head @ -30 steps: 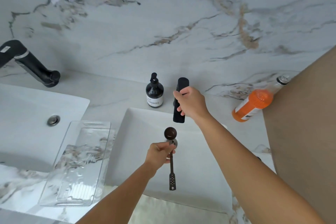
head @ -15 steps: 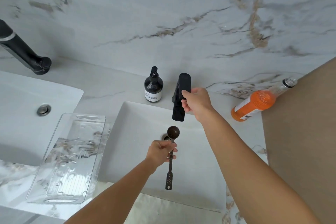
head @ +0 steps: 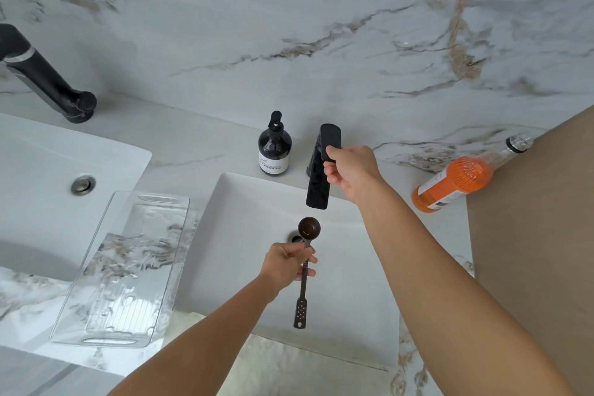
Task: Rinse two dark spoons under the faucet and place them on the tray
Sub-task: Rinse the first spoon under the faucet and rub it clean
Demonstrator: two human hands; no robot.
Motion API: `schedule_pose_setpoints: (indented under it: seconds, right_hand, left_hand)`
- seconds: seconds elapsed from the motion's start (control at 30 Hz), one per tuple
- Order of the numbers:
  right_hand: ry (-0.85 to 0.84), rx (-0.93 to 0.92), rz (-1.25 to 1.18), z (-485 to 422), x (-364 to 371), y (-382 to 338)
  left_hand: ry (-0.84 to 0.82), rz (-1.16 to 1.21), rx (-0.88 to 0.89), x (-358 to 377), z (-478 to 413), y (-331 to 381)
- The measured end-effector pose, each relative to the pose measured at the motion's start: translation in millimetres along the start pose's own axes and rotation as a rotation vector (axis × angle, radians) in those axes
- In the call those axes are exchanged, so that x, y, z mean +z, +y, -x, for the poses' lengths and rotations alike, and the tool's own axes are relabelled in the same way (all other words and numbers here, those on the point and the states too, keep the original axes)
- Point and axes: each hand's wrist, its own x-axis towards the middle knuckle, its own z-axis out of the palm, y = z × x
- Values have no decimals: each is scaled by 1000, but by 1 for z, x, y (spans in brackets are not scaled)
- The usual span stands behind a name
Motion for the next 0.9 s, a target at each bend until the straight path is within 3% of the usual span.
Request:
schedule_pose_setpoints:
  seconds: [0.67,0.8,0.9]
  right_hand:
    - [13,-16,-46,0,1,-6]
    - [182,-97,99,-8,-19,24]
    - [205,53,157,-10,-34,78]
  left_hand:
    - [19,-4,15,-1,-2,10]
    - [23,9,16,-2,0,9]
    - [26,17,21,-3,1,8]
